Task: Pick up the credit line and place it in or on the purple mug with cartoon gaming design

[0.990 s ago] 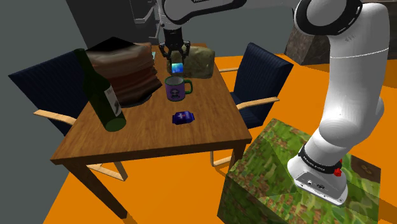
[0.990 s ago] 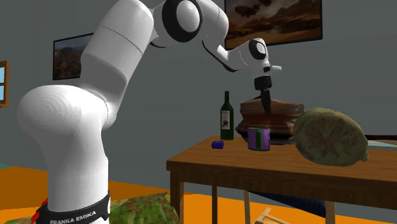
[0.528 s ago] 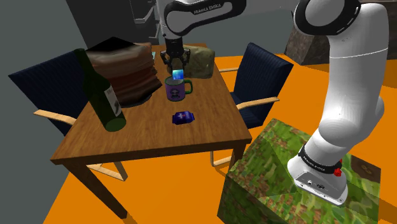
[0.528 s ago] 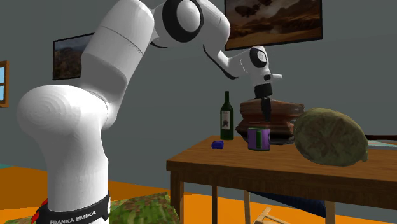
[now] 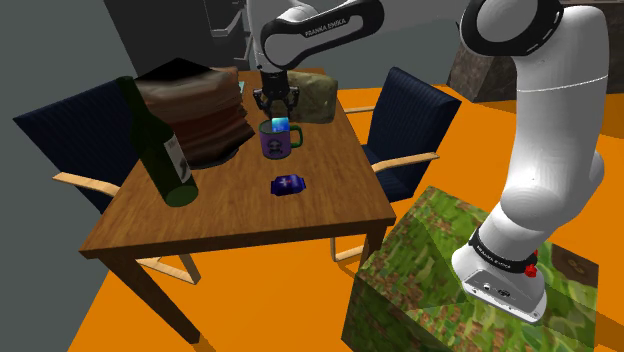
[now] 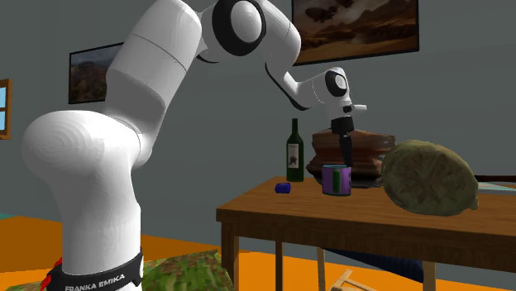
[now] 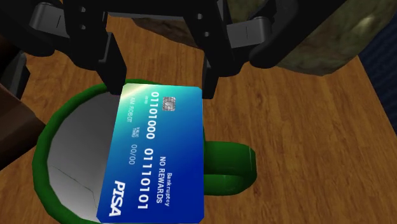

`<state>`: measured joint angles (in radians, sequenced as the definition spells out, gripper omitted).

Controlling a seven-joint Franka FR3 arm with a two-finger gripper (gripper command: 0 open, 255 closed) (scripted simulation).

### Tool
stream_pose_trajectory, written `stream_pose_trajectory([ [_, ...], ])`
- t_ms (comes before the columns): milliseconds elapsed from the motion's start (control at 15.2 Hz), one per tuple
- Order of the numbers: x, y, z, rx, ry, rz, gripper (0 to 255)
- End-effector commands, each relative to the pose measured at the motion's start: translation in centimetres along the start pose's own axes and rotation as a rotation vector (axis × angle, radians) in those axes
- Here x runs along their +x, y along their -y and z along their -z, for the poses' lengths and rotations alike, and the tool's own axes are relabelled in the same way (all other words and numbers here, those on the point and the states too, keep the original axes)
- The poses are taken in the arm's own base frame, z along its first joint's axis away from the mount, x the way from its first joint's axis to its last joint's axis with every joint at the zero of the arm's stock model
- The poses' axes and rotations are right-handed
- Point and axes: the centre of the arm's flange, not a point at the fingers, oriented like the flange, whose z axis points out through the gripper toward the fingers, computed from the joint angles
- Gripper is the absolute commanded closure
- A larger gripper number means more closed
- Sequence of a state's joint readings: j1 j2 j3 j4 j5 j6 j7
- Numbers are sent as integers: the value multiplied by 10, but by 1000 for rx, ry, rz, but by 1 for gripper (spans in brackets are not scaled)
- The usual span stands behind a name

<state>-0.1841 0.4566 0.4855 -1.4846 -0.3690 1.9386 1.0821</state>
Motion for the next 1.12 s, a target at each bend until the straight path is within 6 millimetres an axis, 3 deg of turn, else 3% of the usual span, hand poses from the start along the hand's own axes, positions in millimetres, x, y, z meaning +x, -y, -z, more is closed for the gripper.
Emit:
stream_pose_trajectory([
  [0, -1, 0, -3, -3, 3, 1, 255],
  [198, -1, 0, -3, -3, 3, 1, 255],
  [264, -1, 1, -3, -3, 3, 1, 0],
  [594, -1, 0, -3, -3, 3, 1, 0],
  [858, -1, 0, 47, -3, 3, 1, 0],
  [1056, -1, 0, 47, -3, 3, 1, 0],
])
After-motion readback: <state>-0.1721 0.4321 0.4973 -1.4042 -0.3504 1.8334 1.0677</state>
